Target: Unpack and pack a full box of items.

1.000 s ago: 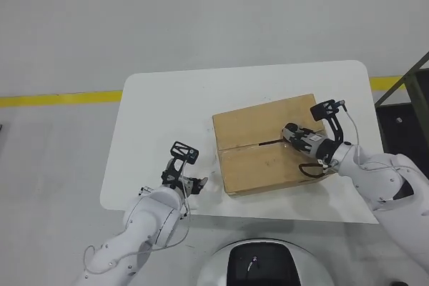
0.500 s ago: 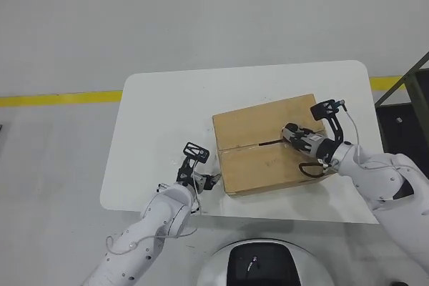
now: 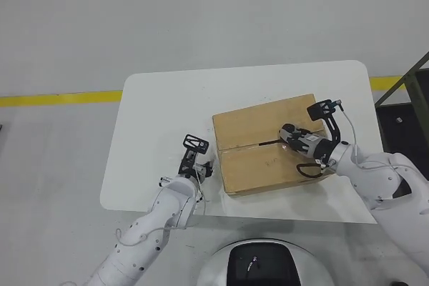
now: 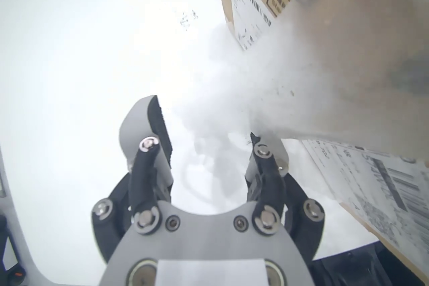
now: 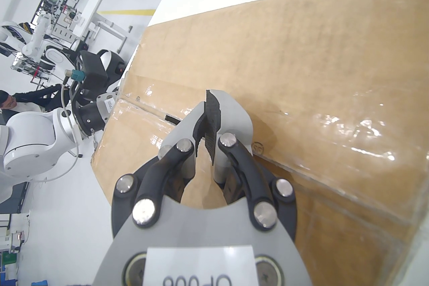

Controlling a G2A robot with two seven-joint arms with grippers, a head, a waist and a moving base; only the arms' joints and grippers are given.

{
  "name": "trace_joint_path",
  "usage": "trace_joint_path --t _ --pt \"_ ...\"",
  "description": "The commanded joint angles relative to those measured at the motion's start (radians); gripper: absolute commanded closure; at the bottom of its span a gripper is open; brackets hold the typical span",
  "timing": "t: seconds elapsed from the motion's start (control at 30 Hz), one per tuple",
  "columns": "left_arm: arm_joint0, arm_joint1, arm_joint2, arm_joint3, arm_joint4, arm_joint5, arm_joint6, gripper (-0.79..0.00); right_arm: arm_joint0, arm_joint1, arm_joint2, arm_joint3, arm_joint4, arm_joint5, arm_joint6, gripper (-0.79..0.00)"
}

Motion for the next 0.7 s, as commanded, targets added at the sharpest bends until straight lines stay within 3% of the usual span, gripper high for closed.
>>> trace_joint_path --t 0.0,0.67 --pt "0.007 -0.002 -0.009 -0.003 0.010 0.004 0.000 0.000 0.000 -0.001 0.000 0.001 0.002 0.001 0.000 0.000" --pt "0.100 -0.013 -0.120 -0.120 0.161 0.048 -0.060 0.000 0.006 -0.008 0.003 0.010 0.006 0.004 0.012 0.000"
